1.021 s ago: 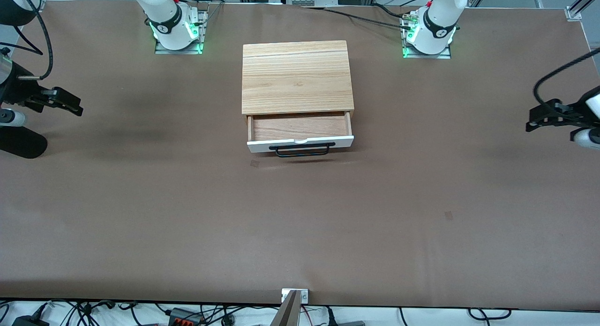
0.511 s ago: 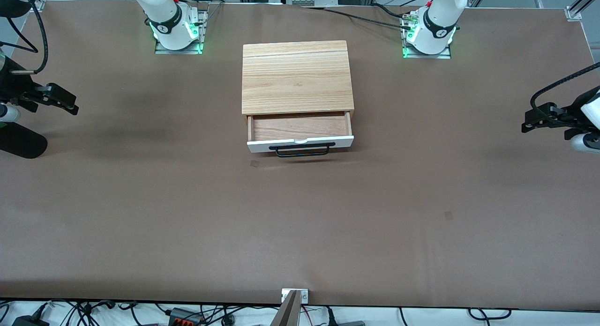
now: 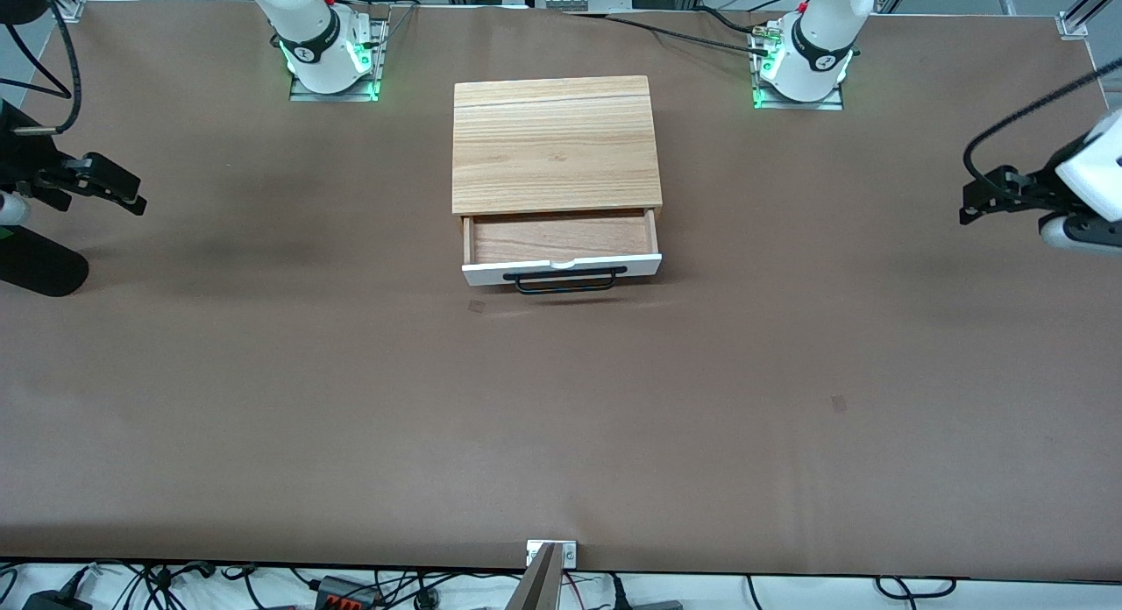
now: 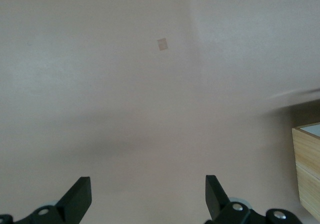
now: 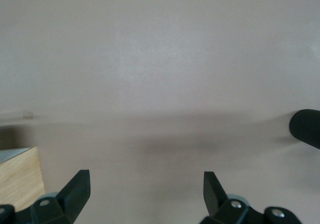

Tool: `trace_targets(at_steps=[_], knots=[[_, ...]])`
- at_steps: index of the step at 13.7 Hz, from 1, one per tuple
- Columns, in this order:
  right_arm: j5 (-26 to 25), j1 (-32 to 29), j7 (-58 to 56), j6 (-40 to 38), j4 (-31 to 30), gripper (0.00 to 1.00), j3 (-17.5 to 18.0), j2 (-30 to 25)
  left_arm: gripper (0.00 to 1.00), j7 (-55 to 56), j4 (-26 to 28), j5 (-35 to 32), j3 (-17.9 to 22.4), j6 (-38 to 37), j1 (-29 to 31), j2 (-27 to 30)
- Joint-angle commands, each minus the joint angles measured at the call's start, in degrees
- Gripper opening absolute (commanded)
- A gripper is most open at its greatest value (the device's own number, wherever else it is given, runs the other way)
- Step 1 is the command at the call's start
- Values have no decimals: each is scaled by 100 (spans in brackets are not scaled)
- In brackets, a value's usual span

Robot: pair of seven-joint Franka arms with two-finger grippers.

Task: Pull top drawer with both arms simultaneously

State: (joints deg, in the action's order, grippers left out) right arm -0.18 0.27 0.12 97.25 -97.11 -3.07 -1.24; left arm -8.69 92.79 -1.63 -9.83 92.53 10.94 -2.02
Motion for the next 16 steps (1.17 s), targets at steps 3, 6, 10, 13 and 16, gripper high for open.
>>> trace_targets(at_steps=[3,6,10,13,16], knots=[[45,-1,-127,-48,34,100,52,18,100,69,310,93,-10,240,40,246],[44,17,-109,-22,17,100,52,18,100,-1,301,93,-19,100,40,255],[53,26,-48,-39,8,100,52,36,100,77,-14,93,234,-303,-485,272],[45,17,-65,-30,17,100,43,36,100,95,11,93,359,-349,-549,281],[27,9,-117,-12,26,100,43,53,100,95,-16,225,726,-367,-872,272]])
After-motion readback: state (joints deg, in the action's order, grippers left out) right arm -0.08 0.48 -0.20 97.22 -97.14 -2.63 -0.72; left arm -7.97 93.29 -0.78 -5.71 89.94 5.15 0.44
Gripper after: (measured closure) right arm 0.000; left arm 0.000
